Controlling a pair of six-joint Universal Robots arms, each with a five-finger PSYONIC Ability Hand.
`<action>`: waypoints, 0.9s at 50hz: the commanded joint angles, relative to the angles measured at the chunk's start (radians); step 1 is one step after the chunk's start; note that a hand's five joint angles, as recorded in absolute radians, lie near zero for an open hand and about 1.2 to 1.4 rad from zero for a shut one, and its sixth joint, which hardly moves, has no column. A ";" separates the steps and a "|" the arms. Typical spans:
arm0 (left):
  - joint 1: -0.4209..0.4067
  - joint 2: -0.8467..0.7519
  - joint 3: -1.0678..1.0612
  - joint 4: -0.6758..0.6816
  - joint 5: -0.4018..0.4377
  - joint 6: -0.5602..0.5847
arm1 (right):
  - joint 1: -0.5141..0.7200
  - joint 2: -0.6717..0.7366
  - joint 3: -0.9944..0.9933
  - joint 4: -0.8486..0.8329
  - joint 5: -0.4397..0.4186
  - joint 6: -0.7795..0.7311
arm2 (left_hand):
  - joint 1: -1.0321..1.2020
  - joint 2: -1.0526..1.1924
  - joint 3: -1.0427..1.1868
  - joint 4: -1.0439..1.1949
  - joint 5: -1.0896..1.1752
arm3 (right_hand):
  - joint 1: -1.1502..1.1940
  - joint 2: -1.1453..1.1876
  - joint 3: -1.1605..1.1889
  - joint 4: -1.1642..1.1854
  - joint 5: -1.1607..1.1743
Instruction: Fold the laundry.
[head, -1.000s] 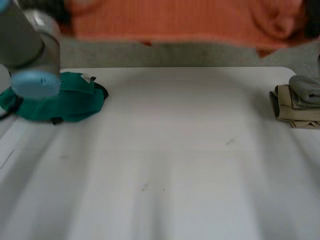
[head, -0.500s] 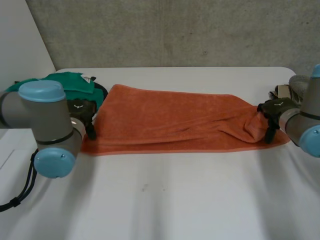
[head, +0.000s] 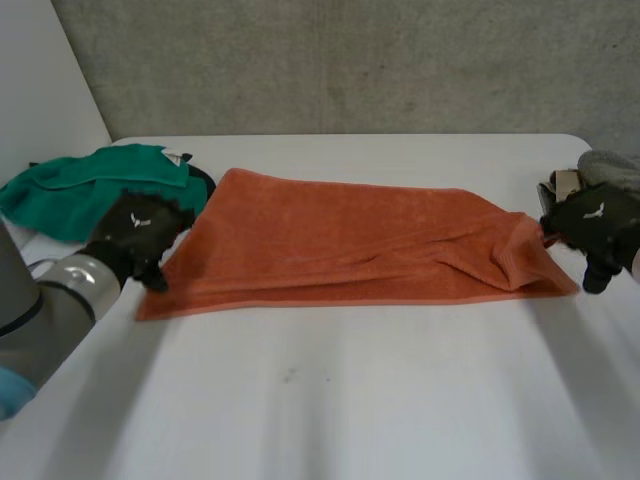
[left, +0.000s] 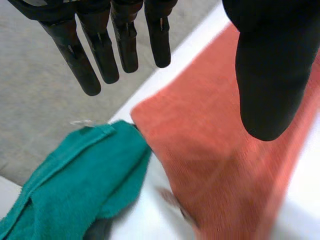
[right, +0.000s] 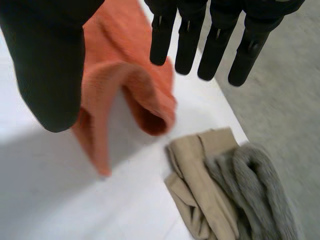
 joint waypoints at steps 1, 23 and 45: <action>0.068 -0.020 -0.051 -0.017 0.063 0.108 | -0.003 -0.026 0.102 0.072 -0.081 -0.061 | 0.116 0.106 0.106 0.105 0.101 | 0.207 0.209 0.206 0.206 0.205; 0.048 -0.238 0.107 0.006 0.019 0.106 | 0.015 0.360 -0.183 -0.173 -0.032 -0.052 | 0.033 0.024 0.024 0.023 0.019 | -0.266 -0.263 -0.266 -0.267 -0.267; -0.019 -0.411 0.306 0.006 -0.084 0.102 | 0.018 0.543 -0.383 -0.181 -0.004 -0.046 | 0.925 0.915 0.916 0.914 0.910 | 0.887 0.890 0.886 0.886 0.886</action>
